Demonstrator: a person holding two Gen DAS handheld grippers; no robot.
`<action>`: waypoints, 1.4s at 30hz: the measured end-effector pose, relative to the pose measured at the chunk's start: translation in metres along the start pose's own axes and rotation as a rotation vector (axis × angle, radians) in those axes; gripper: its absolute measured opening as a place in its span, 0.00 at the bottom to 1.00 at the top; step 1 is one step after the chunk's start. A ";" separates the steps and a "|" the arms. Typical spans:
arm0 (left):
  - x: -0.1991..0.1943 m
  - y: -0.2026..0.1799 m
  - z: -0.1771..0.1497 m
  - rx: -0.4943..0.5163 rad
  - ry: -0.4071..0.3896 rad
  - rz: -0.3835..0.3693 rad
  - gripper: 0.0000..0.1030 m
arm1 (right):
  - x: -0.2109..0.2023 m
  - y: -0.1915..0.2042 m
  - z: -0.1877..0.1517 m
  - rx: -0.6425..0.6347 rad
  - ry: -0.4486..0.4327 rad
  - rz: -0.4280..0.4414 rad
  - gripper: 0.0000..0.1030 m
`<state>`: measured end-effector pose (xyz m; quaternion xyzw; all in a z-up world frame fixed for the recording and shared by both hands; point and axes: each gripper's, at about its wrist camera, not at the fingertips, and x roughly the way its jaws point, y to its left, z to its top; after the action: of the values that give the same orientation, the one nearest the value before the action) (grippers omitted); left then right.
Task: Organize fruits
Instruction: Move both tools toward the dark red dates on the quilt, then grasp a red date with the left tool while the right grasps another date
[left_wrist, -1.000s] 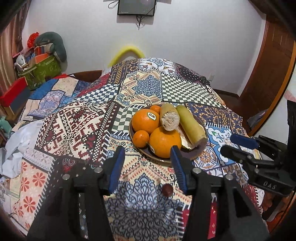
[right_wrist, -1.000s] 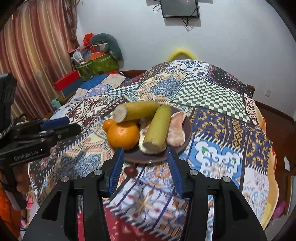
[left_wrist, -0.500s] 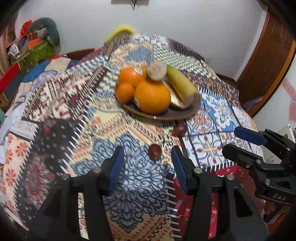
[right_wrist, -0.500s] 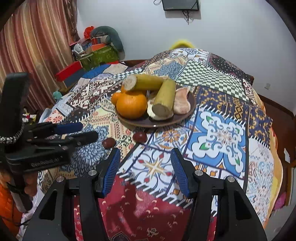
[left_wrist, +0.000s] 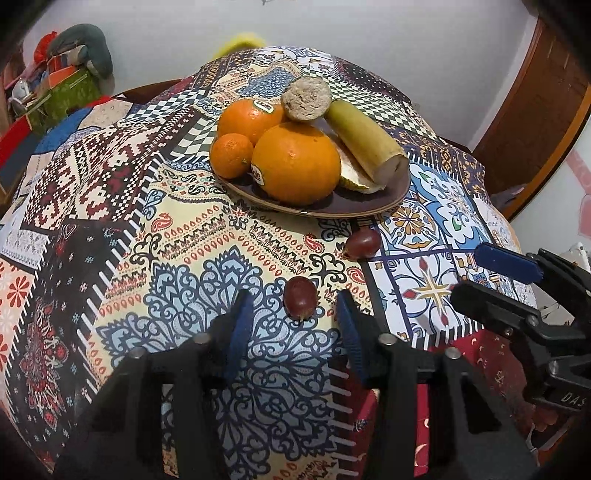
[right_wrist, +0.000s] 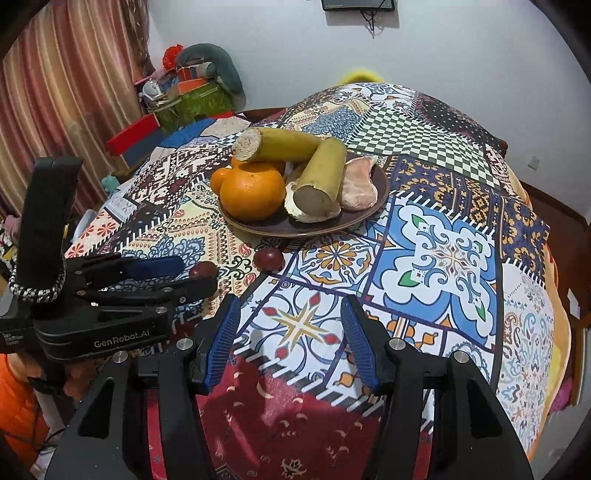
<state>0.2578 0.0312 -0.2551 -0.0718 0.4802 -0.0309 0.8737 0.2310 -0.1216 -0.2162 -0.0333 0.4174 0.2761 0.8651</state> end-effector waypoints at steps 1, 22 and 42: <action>0.001 0.000 0.000 0.003 0.000 -0.001 0.36 | 0.003 0.000 0.002 -0.001 0.002 0.002 0.51; -0.026 0.018 0.003 0.000 -0.083 0.002 0.15 | 0.063 0.020 0.024 -0.082 0.115 0.052 0.30; -0.030 -0.016 0.037 0.049 -0.136 -0.046 0.15 | 0.012 -0.025 0.032 0.002 -0.028 0.009 0.21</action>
<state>0.2729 0.0225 -0.2078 -0.0635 0.4172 -0.0575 0.9048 0.2722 -0.1284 -0.2087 -0.0267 0.4057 0.2799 0.8697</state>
